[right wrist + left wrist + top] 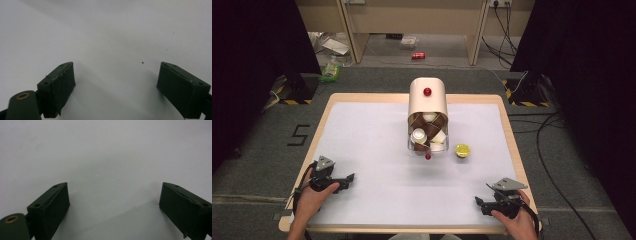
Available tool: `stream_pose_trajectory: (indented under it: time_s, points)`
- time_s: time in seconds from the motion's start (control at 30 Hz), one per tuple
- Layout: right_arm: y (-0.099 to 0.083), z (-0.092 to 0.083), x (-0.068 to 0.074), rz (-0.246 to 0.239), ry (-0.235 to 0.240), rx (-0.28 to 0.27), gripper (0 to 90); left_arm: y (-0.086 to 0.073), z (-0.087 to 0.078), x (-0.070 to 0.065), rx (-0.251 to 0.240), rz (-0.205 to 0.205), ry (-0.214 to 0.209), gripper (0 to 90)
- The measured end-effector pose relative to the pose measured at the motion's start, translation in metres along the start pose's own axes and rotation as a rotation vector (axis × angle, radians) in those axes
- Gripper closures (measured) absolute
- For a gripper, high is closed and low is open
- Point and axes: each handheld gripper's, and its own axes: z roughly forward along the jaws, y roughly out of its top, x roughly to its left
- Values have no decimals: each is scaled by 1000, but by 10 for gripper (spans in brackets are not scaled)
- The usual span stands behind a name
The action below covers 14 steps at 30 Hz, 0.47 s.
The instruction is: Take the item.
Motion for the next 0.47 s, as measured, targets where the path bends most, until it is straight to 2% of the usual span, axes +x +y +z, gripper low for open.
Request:
stream_pose_trajectory:
  time_s: [0.47]
  points:
    - [-4, 2, 0, -10, 7, -29, 113, 0, 0, 0, 1, 1, 0, 89]
